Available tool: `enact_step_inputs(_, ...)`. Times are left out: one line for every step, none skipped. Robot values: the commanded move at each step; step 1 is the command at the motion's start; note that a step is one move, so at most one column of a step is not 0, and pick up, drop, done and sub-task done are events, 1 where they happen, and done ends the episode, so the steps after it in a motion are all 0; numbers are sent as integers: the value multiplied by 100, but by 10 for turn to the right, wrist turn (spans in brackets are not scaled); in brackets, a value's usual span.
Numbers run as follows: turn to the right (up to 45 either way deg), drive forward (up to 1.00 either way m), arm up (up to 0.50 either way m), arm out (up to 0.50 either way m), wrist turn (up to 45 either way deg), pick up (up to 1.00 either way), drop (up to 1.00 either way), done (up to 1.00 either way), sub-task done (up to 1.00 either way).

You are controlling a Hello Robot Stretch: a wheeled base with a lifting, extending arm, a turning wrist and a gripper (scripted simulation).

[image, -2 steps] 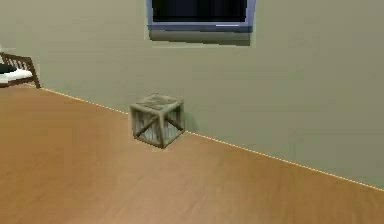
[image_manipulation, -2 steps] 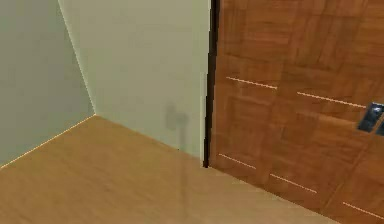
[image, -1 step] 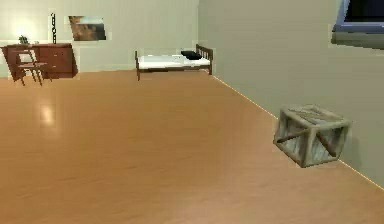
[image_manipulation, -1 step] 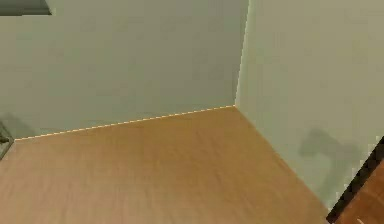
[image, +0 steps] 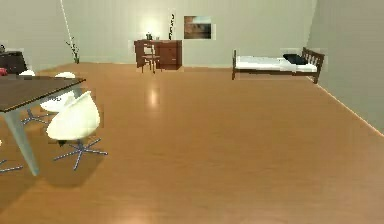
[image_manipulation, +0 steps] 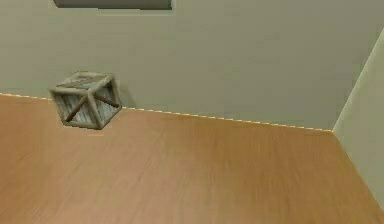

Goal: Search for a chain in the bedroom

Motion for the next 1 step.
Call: enact_step_inputs(0, 100, 0, 0, 0, 0, 0, 0, 0)
